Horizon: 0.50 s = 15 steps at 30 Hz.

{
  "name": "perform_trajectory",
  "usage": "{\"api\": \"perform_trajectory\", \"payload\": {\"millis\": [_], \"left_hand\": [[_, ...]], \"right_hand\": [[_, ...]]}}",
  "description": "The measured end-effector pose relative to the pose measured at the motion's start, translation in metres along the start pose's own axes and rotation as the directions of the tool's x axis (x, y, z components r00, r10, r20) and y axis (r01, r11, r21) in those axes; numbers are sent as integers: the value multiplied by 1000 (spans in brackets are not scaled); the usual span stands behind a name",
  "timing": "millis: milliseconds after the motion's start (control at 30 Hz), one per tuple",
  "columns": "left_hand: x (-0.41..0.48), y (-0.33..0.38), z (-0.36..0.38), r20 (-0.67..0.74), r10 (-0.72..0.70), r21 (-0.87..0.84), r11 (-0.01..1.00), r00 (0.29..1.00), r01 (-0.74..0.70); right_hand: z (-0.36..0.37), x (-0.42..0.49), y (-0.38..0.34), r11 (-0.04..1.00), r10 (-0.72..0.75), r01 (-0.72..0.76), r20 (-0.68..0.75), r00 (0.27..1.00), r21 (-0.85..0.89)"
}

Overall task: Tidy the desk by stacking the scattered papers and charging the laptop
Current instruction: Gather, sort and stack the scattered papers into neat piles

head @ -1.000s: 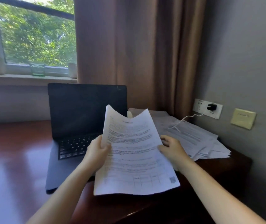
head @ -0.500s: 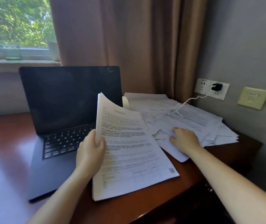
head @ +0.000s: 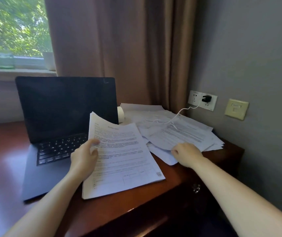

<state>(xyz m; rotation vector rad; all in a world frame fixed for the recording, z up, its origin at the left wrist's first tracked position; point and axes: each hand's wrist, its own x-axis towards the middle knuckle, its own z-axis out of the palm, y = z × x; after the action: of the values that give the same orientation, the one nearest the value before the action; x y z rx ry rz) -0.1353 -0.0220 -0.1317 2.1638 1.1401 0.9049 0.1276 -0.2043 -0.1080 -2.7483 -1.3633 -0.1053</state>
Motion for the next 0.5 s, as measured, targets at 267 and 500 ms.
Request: {"api": "perform_trajectory", "payload": {"millis": [267,500], "left_hand": [[6,-9,2,-38,16,-69,997,999,-19],[10,-9,4,-20,-16,-119,993,1000,14]], "right_hand": [[2,28,-36,987,13,-23,-68,998,-157],[1,55,-44,977,-16,1,-67,998,-214]]}}
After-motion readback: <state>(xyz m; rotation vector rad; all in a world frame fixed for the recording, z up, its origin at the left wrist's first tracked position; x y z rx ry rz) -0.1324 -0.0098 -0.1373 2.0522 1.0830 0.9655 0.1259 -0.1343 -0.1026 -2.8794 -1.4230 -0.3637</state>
